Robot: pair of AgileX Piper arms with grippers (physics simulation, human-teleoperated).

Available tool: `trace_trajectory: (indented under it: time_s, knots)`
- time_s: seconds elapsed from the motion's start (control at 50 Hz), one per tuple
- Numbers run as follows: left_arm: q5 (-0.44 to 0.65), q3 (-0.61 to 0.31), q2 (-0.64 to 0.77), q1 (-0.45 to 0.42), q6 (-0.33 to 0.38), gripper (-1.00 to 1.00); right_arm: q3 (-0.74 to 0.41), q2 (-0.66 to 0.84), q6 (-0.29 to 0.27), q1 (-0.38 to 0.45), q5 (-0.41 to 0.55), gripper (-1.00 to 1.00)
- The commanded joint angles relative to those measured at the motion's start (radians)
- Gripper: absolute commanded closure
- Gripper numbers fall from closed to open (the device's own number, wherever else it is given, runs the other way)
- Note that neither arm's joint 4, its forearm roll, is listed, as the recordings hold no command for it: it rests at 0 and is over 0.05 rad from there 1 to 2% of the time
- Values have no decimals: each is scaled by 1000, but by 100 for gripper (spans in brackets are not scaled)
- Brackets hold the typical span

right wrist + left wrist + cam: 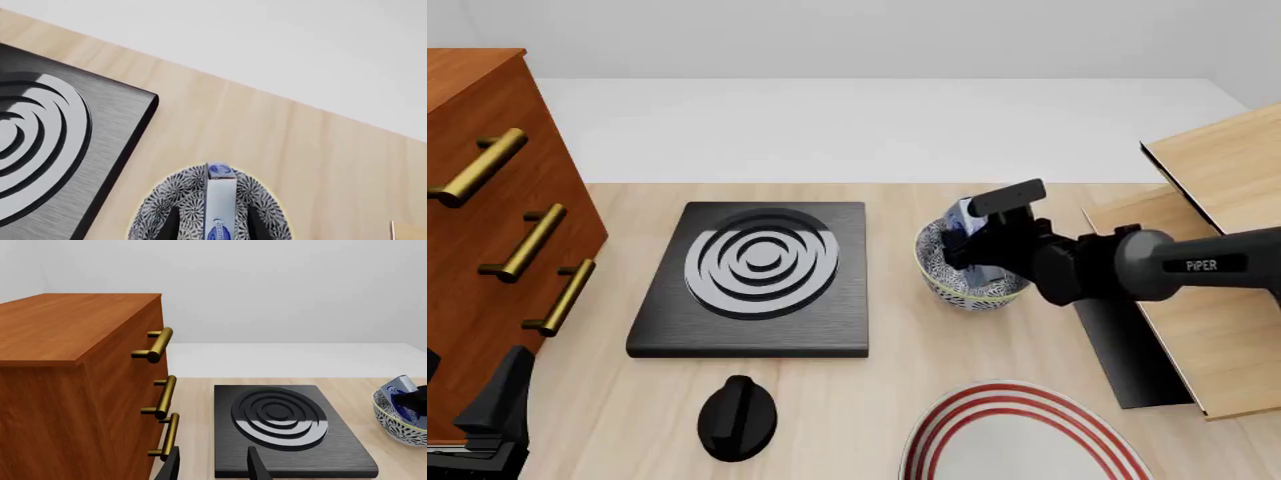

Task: Pick up the cream cheese and put it in the bowl.

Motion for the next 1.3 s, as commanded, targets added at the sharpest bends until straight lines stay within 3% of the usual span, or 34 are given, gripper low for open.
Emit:
trace_trajectory:
  time_s: [0.02,0.56,1.3]
  knots:
    - [0,0,0,0,0,-100,0,-18,7,-1,6,-100]
    - [0,0,0,0,0,-100,12,-259,6,10,102,-100]
    - [0,0,0,0,0,-100,345,-878,73,147,146,-100]
